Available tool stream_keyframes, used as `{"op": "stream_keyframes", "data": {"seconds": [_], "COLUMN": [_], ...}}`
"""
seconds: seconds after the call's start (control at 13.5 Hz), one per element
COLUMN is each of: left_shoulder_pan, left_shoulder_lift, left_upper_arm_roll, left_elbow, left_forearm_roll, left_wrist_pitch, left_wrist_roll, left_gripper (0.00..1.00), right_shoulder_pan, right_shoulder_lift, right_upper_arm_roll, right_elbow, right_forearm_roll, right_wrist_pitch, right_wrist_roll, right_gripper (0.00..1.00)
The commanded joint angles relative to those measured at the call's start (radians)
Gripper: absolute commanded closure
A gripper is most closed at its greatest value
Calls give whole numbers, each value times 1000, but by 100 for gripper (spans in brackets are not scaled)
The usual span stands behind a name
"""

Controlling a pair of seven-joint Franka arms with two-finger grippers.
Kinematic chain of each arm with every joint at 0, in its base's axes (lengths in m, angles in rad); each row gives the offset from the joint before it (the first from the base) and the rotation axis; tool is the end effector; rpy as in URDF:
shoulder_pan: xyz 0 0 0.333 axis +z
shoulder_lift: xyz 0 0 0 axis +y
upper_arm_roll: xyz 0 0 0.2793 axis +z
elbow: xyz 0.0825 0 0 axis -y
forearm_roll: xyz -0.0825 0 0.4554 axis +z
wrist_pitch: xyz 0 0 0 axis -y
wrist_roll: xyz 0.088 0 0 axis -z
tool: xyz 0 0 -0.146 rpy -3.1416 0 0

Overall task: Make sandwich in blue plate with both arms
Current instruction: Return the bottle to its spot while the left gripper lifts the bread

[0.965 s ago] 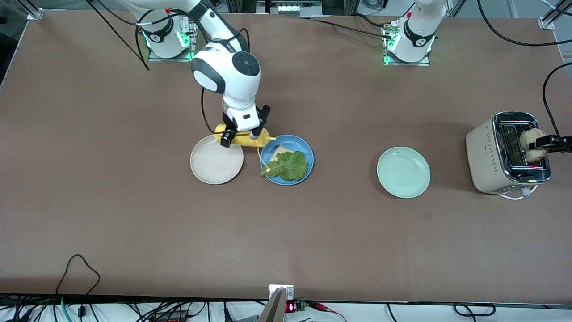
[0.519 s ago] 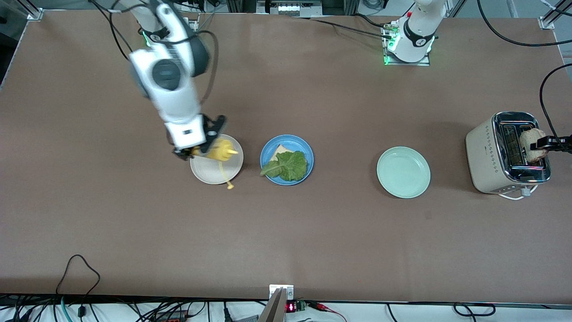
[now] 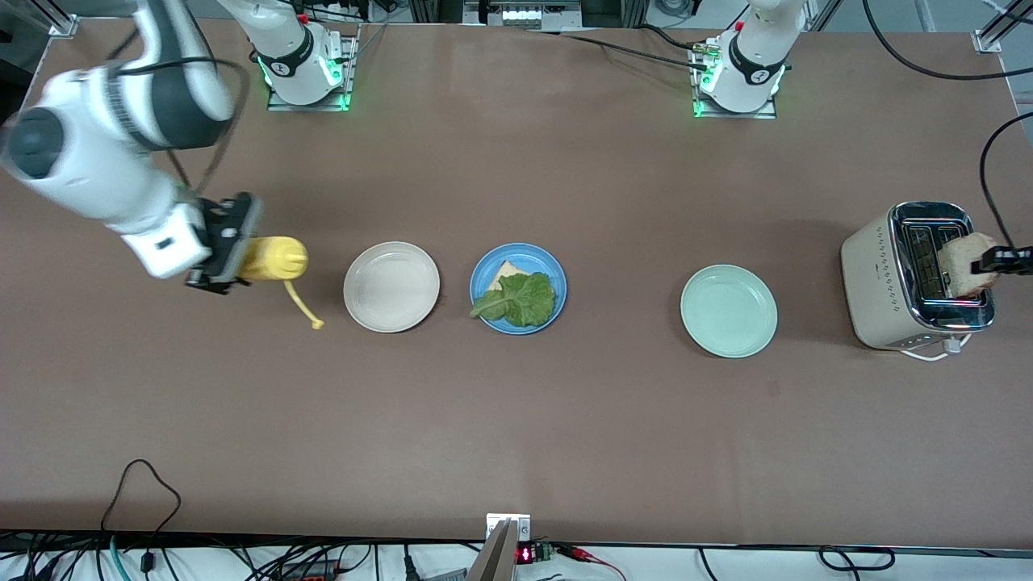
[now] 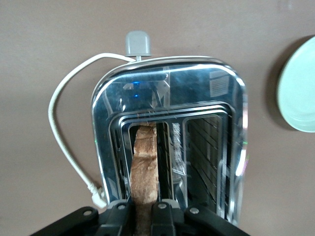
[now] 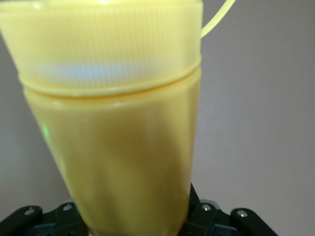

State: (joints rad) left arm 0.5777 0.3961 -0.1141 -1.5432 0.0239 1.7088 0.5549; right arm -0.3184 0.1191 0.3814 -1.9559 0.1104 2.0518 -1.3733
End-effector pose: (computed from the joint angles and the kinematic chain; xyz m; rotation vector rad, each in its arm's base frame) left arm 0.6142 0.3163 0.3110 2.9952 -0.1402 -0.2838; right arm 0.6369 0.0494 0.3111 -2.3251 -1.9235 -0.1117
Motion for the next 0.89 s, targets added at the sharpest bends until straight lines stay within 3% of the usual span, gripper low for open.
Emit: {"op": "stream_keyframes", "data": {"seconds": [0.0,0.07,0.22,0.45,0.59,0.82], "left_shoulder_pan": [1,1,1,1,-40,-224], "left_shoulder_lift": [-48,-48,-60,-51,-4,32], "left_upper_arm_roll": [-50,-90,-186,-359,-410,-412], "left_elbow": [171,220,232,171,141,132], "left_forearm_roll": [-21,-21,-24,-92,-212,-340], "left_wrist_pitch": [-203,-271,-366,-379,-364,-254], "left_wrist_roll": [2,-10,-51,-110,-205,-424], "left_gripper": [99,99,99,99,99,99], "right_shoulder_pan": [-132,-178,-269,-372,-398,-441], "right_shoulder_lift": [-4,11,62,183,282,399], "right_upper_arm_roll": [19,19,19,2,-13,-13], "right_elbow": [-24,-26,-27,-26,-20,-18], "right_forearm_roll": [121,161,253,406,503,618], "right_wrist_pitch": [-24,-30,-51,-84,-91,-93], "right_wrist_roll": [-250,-333,-519,-749,-910,-1053], "right_gripper": [100,100,100,100,100,100]}}
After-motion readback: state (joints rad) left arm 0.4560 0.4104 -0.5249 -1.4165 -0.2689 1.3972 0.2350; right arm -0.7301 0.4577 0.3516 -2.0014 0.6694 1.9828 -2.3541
